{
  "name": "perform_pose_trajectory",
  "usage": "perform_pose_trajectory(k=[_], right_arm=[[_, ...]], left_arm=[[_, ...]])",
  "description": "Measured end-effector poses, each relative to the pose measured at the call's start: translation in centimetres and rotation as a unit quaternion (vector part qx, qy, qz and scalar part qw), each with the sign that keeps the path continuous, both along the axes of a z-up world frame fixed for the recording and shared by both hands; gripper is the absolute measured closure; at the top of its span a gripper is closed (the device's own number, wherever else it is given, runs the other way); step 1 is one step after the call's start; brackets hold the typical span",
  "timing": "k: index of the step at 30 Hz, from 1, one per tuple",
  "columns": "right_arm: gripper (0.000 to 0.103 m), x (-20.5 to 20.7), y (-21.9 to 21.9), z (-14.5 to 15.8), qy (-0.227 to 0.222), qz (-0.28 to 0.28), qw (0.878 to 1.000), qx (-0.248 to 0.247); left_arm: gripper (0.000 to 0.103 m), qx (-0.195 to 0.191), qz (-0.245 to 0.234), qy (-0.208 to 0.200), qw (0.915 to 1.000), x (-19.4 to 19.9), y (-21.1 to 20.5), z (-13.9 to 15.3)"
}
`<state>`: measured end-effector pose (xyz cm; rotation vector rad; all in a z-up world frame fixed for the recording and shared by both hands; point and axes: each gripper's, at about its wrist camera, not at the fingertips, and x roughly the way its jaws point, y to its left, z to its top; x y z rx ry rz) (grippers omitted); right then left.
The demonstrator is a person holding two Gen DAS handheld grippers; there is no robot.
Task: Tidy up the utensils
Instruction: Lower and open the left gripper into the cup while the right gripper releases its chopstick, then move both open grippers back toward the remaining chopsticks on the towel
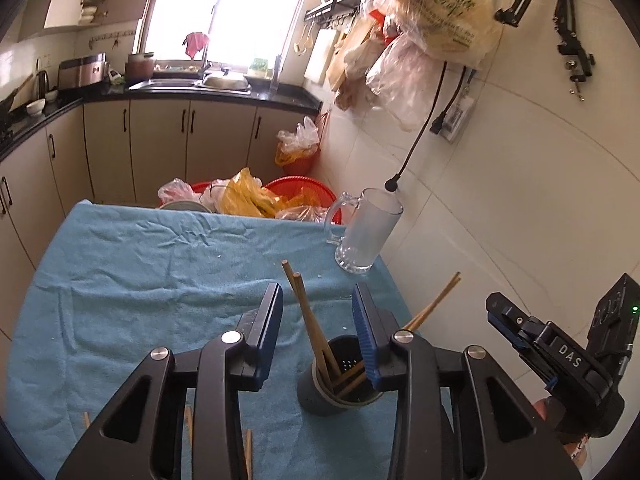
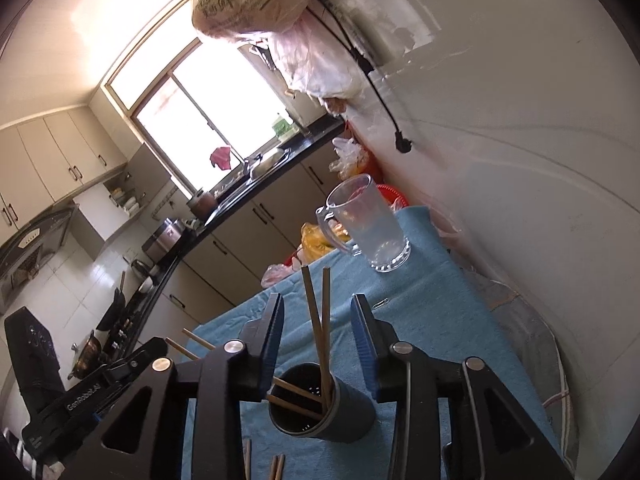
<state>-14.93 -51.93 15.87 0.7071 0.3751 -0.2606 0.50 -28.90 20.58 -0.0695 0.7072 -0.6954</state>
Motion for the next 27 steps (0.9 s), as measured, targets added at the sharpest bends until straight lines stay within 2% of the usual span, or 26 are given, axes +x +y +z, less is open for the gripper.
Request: perform_pose_trajectory(k=[3, 5, 7, 12, 17, 27], right_arm=[[0.050, -1.1, 0.4, 0.3, 0.004, -0.020, 1.000, -0.009], [0.043, -1.8, 0.9, 0.5, 0.004, -0.035, 0.999, -0.023], [0.030, -2.5, 1.7, 0.6, 0.011, -0.057, 0.997, -0.044], [0.015, -3.9, 3.4, 0.3, 0.027, -0.090, 0.993, -0.077], [0.010, -4.5, 5.4, -0.9, 0.054, -0.107, 0.987, -0.110], [0.009, -4.8, 8.5, -2.6, 0.082, -0.083, 0.986, -0.116]], left_arm=[[0.049, -0.008, 0.011, -0.012, 0.9998, -1.1, 1.3, 0.6], [0.048, -0.014, 0.020, -0.023, 0.9994, -1.9, 2.4, 0.9], [0.040, -0.012, 0.026, -0.029, 0.9992, -2.6, 3.3, 1.0], [0.030, -0.011, 0.052, -0.033, 0.9980, -4.3, 6.3, -0.1], [0.027, -0.003, 0.072, -0.018, 0.9972, -5.3, 9.4, -2.1], [0.027, 0.015, 0.102, 0.017, 0.9945, -6.5, 14.8, -6.2]])
